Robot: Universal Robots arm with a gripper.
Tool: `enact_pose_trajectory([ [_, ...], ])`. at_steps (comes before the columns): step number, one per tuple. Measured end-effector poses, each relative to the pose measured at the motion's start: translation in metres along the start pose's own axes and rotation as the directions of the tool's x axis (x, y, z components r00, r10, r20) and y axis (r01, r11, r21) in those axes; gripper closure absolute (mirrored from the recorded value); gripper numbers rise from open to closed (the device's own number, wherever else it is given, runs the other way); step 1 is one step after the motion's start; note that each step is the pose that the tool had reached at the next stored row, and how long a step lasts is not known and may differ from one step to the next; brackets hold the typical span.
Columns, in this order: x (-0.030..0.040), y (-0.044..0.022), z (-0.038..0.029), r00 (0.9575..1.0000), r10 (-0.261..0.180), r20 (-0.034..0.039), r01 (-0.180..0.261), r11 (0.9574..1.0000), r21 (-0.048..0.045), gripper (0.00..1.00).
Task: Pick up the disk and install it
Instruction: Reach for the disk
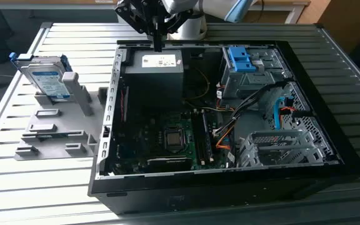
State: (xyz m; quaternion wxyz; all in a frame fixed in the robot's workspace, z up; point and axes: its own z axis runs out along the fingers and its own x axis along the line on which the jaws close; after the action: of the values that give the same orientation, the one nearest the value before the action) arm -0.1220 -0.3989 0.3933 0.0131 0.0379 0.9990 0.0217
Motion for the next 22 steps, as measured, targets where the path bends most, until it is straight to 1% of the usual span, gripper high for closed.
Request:
enact_pose_trajectory([
  [8,0.0002,0.0000,0.0000,1.0000,0.000,0.0000,0.000,1.0000,0.0001,0.89],
  [22,0.0080,-0.0006,-0.0001,1.0000,0.000,0.0000,0.000,1.0000,0.0000,0.89],
])
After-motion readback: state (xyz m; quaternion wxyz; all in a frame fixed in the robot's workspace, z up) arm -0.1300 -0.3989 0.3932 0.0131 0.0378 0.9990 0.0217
